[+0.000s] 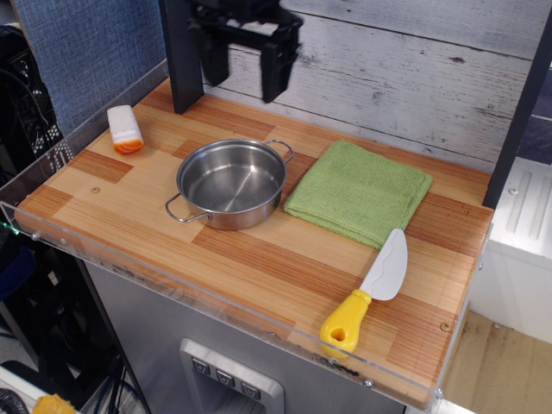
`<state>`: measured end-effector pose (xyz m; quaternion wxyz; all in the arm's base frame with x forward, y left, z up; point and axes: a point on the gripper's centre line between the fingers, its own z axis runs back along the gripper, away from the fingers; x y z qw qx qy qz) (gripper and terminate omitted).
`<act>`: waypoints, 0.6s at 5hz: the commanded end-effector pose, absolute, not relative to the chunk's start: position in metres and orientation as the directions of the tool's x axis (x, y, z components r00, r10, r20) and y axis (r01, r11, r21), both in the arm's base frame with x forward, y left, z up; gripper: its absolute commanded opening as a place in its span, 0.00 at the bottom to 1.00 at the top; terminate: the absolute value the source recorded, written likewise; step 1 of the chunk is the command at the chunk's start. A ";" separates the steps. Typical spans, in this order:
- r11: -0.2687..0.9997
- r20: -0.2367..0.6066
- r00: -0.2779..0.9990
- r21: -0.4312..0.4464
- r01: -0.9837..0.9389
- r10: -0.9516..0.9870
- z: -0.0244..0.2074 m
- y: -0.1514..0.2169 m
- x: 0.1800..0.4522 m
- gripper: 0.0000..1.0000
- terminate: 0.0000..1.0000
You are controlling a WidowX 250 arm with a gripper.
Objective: Move the mushroom stem middle left of table
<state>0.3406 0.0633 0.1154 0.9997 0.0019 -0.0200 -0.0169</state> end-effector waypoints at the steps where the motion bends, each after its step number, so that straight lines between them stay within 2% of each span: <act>1: 0.999 0.060 0.998 0.002 0.034 -0.034 0.126 0.071 0.333 1.00 0.00; 2: 0.999 0.060 0.998 0.002 0.034 -0.034 0.126 0.071 0.333 1.00 0.00; 3: 0.999 0.060 0.998 0.002 0.034 -0.034 0.126 0.071 0.333 1.00 1.00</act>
